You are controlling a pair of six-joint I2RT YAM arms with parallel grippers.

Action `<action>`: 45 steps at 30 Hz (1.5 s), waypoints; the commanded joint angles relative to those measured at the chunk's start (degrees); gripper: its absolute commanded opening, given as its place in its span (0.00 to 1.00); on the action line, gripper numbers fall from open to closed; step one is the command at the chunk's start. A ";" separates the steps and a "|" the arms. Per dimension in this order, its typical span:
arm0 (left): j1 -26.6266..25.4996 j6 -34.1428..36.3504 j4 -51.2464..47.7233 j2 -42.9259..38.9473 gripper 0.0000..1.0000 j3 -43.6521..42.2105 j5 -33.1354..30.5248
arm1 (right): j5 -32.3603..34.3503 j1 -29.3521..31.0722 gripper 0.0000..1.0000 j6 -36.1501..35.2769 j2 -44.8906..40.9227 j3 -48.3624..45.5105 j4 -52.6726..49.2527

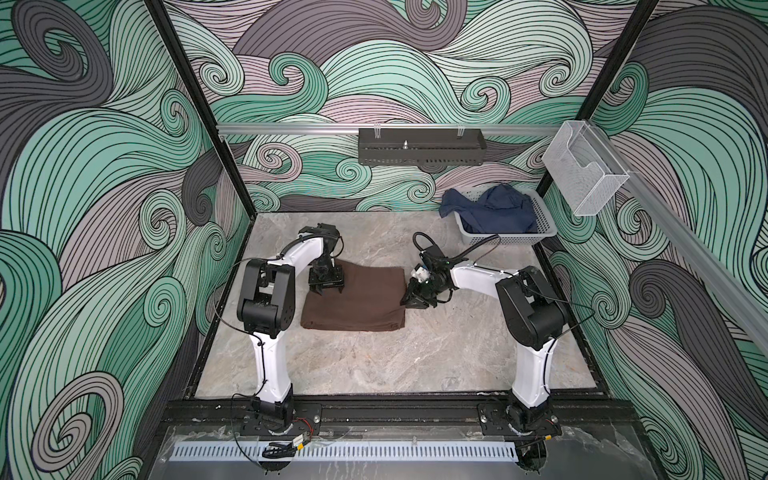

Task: Fold and stack the trousers

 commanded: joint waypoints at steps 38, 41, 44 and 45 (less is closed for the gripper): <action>-18.16 -13.58 18.01 -9.43 0.98 -19.92 -3.64 | 31.72 19.54 0.50 -27.14 -60.67 -38.50 17.88; -18.03 -13.47 15.36 -4.69 0.93 -17.91 -6.16 | 32.10 19.55 0.50 -27.27 -59.94 -37.94 18.07; -16.29 -11.49 11.99 -1.11 0.93 -15.05 -9.66 | 32.53 19.56 0.50 -27.23 -59.65 -37.62 17.87; -14.99 -11.10 11.07 -0.15 0.94 -14.14 -10.30 | 32.82 19.54 0.50 -27.38 -59.47 -37.49 17.85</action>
